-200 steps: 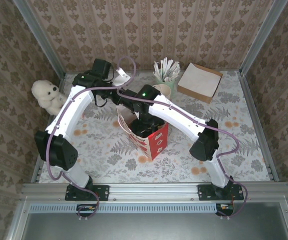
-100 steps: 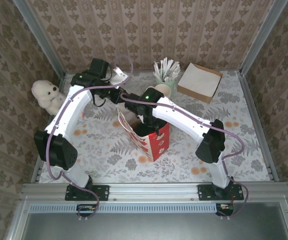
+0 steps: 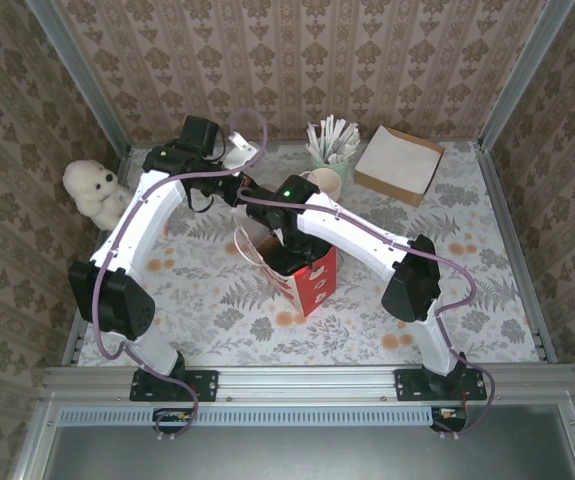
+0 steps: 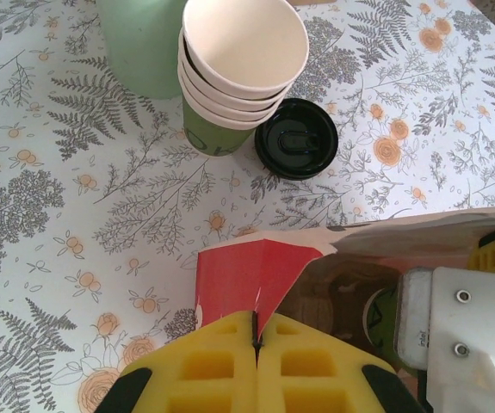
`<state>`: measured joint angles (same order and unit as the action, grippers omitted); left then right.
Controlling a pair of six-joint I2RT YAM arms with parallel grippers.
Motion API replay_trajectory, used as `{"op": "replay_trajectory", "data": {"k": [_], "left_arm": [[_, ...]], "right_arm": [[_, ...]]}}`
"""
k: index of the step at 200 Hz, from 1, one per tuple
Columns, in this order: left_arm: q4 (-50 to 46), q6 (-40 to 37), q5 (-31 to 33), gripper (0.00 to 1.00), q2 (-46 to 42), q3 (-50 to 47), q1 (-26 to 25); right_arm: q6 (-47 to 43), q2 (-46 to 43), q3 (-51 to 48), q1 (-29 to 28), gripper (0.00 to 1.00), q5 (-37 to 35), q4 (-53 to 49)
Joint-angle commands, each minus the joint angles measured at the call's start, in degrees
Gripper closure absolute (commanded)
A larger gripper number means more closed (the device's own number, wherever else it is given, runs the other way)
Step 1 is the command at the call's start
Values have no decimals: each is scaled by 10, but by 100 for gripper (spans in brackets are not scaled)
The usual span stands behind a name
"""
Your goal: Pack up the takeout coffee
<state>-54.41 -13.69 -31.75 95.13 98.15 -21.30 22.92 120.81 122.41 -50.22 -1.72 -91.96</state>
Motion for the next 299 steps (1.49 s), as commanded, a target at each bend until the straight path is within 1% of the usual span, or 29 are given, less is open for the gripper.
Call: {"op": "replay_trajectory", "data": {"k": [1, 45, 81, 180, 257, 299], "left_arm": [[-3, 10, -21, 100, -11, 12, -1], [-22, 18, -17, 100, 4, 27, -2], [-25, 17, -19, 100, 5, 29, -1], [-3, 49, 0, 100, -1, 25, -2], [31, 65, 18, 100, -14, 0, -1], [20, 61, 9, 100, -14, 6, -1]], "right_arm": [[13, -1, -13, 6, 35, -20, -71], [15, -14, -16, 4, 35, -18, -45], [15, -31, -18, 5, 35, -17, -44], [10, -43, -29, 5, 36, -18, -43], [10, -46, -32, 5, 37, -21, -23], [11, -50, -34, 5, 37, -32, -15]]}}
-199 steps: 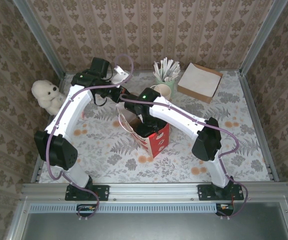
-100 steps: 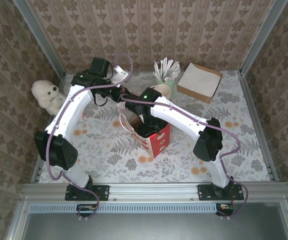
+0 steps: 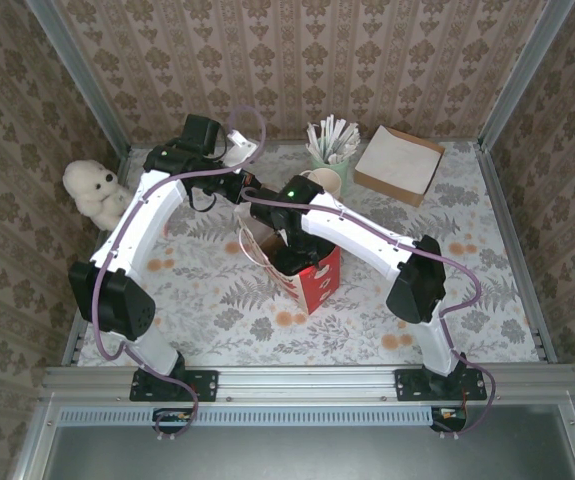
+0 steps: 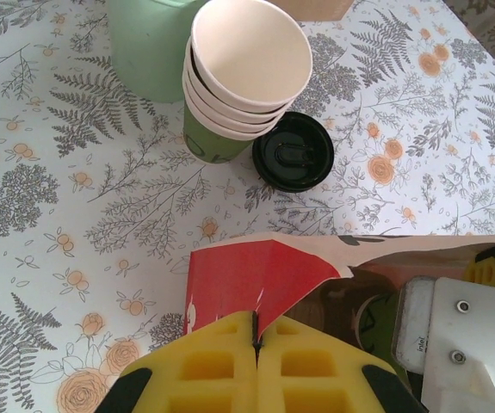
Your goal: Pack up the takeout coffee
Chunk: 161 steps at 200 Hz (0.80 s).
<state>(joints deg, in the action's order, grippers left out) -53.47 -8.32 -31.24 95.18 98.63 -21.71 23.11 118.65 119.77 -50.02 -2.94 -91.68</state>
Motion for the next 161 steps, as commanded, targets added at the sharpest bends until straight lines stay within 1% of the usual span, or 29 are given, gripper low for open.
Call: {"op": "replay_trajectory", "data": {"k": [1, 161], "left_arm": [[10, 7, 4, 100, -14, 2, 3], [7, -1, -5, 100, -14, 1, 2]], "right_arm": [[9, -29, -9, 3, 37, -20, -18], [7, -41, -30, 3, 37, -21, 10]]}}
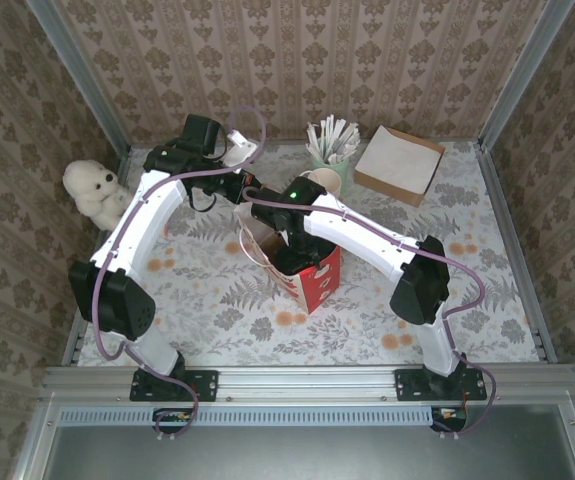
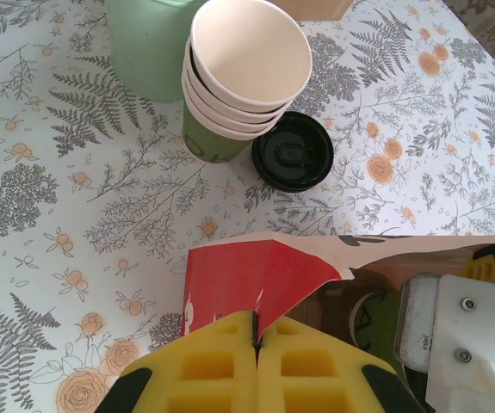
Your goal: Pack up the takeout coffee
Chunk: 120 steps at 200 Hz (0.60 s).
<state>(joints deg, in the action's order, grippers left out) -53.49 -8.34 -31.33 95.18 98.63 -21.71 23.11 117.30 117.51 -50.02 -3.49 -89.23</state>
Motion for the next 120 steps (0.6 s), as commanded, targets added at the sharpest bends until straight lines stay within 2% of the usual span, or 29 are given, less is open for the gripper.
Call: {"op": "replay_trajectory", "data": {"k": [1, 120], "left_arm": [[7, -1, -3, 100, -14, 1, 2], [5, -2, -5, 100, -8, 1, -1]], "right_arm": [[7, -28, -7, 3, 37, -15, -14], [-3, -31, -11, 3, 38, -24, 20]]}}
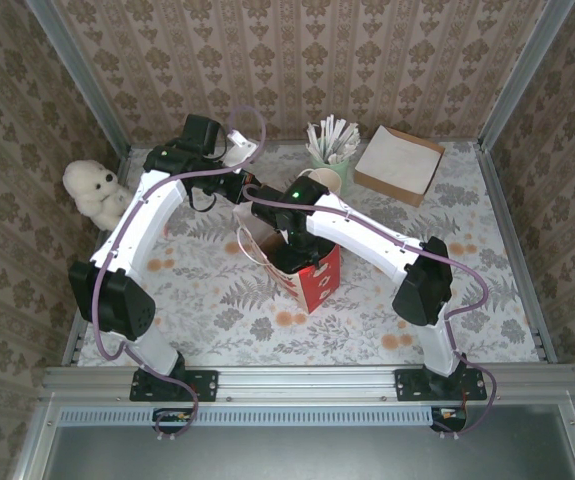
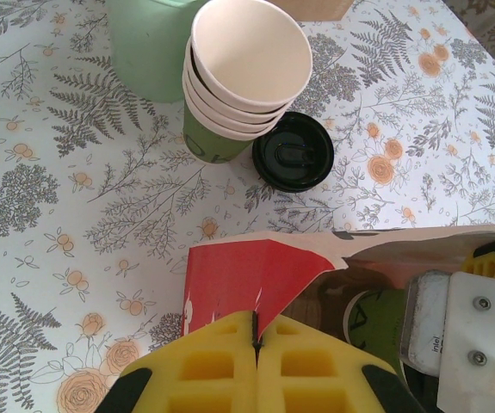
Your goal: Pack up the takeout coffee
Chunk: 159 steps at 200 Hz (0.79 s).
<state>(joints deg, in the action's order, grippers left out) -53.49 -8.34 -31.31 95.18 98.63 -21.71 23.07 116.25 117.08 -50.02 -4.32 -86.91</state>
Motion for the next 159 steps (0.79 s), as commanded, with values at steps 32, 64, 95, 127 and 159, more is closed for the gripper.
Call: {"op": "replay_trajectory", "data": {"k": [32, 64, 95, 127, 159], "left_arm": [[3, -5, -8, 100, -8, 1, -2], [3, -5, -8, 100, -5, 2, -3], [1, -5, -9, 100, -2, 3, -5], [2, -7, -12, 100, -2, 4, -4], [1, -8, -13, 100, -3, 3, -4]], "right_arm": [[-4, -21, -8, 3, 38, -17, -1], [-6, -23, -10, 4, 38, -17, 3], [-5, -27, -10, 3, 38, -18, 6], [-6, -28, -9, 3, 38, -21, 7], [-6, -33, -11, 3, 38, -23, 12]]}}
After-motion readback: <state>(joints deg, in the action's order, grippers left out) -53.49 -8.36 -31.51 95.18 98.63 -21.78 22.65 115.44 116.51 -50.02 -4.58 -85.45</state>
